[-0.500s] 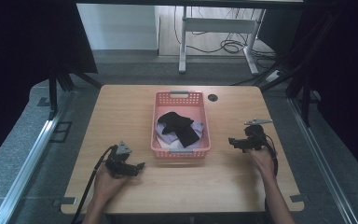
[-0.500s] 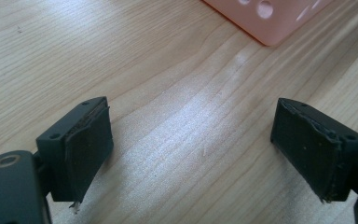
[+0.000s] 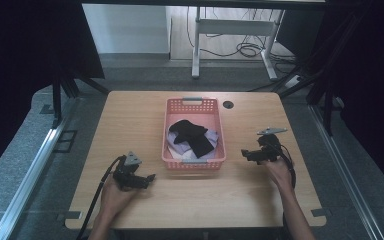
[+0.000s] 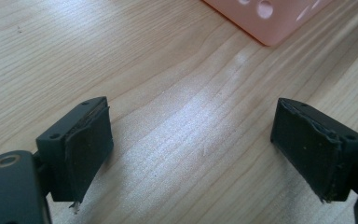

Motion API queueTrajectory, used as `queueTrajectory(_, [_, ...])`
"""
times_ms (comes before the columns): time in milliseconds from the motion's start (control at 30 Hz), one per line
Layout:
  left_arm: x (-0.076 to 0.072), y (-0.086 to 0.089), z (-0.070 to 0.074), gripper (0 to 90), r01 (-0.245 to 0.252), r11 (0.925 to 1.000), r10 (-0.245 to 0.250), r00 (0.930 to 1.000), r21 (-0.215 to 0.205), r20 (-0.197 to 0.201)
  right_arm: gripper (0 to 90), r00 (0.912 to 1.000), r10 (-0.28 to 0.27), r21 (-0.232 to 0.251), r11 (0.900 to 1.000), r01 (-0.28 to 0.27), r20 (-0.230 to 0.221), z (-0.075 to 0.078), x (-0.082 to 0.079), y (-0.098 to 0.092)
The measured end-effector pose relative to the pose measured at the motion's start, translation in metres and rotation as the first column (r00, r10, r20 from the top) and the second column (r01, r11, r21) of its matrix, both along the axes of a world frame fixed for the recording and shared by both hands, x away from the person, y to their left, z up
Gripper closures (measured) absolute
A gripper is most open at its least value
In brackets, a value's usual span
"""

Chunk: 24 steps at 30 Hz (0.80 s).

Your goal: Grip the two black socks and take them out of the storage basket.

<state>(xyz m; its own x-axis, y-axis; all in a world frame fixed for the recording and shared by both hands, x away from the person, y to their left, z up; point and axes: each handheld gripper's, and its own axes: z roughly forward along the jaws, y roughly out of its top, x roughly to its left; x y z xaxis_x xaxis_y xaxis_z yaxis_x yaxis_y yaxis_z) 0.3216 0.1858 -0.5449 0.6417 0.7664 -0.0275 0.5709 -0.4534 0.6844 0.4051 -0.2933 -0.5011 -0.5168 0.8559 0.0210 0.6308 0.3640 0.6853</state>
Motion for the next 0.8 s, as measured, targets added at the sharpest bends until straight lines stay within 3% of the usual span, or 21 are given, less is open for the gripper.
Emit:
queueTrajectory(600, [0.000, 0.000, 0.000, 12.4, -0.001, 1.0000, 0.001, 1.0000, -0.001, 0.000, 3.2, 1.0000, 0.003, -0.018, 1.000, -0.003, -0.007, 0.003, -0.001, 0.002])
queueTrajectory(800, [0.000, 0.000, 0.000, 12.4, -0.001, 1.0000, 0.001, 1.0000, -0.001, 0.000, 2.3, 0.9994, 0.021, -0.028, 0.999, -0.020, 0.028, 0.011, -0.003, 0.005])
